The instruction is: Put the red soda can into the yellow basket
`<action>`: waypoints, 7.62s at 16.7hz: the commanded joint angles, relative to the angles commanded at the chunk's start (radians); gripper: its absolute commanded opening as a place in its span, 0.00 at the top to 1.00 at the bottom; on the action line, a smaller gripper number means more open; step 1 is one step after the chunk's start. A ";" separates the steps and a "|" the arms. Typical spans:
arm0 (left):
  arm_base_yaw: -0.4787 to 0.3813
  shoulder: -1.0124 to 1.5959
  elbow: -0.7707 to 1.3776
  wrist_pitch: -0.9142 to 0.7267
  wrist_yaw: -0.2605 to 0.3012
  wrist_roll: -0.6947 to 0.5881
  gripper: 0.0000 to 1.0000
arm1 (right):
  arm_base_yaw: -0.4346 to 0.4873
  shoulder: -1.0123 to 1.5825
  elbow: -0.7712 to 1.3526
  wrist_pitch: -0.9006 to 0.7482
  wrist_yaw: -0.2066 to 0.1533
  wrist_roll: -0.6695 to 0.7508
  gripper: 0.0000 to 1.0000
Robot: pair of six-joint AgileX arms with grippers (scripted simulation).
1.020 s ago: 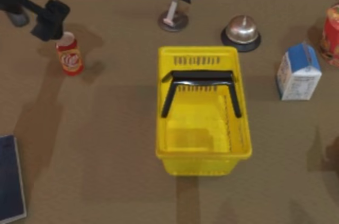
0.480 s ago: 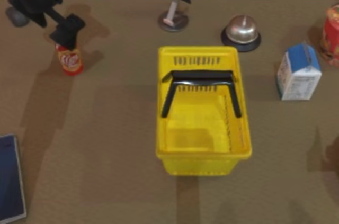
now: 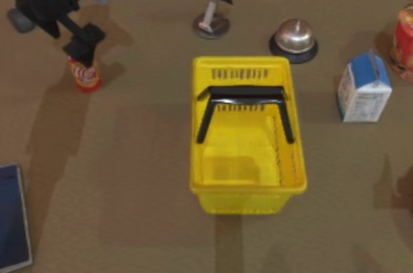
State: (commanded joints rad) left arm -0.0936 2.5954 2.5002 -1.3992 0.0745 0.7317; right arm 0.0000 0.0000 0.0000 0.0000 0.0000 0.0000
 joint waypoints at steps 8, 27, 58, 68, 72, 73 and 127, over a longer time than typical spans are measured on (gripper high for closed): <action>-0.005 0.008 -0.155 0.166 0.000 -0.005 0.00 | 0.000 0.000 0.000 0.000 0.000 0.000 0.00; -0.006 0.010 -0.177 0.188 0.000 -0.006 1.00 | 0.000 0.000 0.000 0.000 0.000 0.000 0.00; -0.198 -0.385 -1.040 1.911 1.030 -0.594 1.00 | 0.000 0.000 0.000 0.000 0.000 0.000 0.00; -0.228 -0.481 -1.188 2.159 1.199 -0.687 1.00 | 0.000 0.000 0.000 0.000 0.000 0.000 0.00; -0.223 -0.439 -1.192 2.198 1.202 -0.686 1.00 | 0.000 0.000 0.000 0.000 0.000 0.000 0.00; -0.222 -0.411 -1.197 2.232 1.204 -0.687 1.00 | 0.000 0.000 0.000 0.000 0.000 0.000 0.00; 0.034 -1.833 -2.077 1.706 0.328 -0.809 0.00 | 0.497 1.574 1.512 -1.061 0.039 -0.696 0.00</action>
State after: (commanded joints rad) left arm -0.0600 0.7623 0.4231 0.3072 0.4029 -0.0776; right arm 0.4969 1.5739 1.5119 -1.0612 0.0390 -0.6962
